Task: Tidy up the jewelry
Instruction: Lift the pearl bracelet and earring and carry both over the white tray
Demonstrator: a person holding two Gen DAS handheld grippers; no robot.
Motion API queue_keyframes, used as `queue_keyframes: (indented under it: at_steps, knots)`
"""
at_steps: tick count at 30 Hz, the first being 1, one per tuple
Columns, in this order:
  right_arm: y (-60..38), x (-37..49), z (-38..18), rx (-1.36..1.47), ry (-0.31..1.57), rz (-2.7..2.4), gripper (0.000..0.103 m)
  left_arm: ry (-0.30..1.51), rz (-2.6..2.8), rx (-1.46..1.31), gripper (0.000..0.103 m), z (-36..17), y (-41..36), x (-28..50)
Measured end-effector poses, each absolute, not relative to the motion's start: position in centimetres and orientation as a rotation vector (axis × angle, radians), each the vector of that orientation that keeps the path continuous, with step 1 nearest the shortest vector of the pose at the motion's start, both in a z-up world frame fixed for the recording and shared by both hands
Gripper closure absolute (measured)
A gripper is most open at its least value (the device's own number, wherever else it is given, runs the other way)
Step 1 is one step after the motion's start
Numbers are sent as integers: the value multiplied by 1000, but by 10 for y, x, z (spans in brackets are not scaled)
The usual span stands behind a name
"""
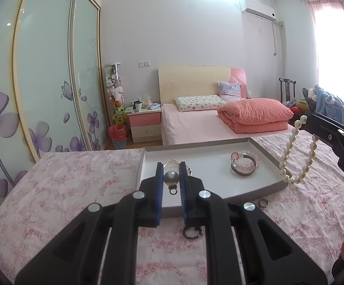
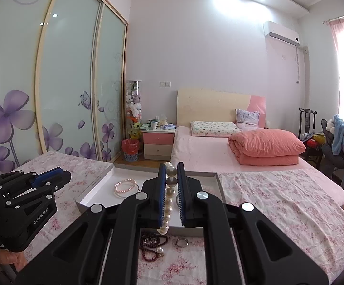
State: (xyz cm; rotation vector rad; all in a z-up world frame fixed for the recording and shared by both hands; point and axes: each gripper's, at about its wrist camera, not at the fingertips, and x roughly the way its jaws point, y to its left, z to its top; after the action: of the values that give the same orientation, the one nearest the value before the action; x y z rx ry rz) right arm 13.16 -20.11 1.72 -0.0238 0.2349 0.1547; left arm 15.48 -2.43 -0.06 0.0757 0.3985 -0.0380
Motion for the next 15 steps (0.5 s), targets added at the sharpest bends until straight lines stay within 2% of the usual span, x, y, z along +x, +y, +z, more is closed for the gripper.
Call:
queue_keyframes:
  at_steps: [15]
  knots:
    - [-197,170,23,-23,220,138,93,404,-22,73,89,-1,-27,205]
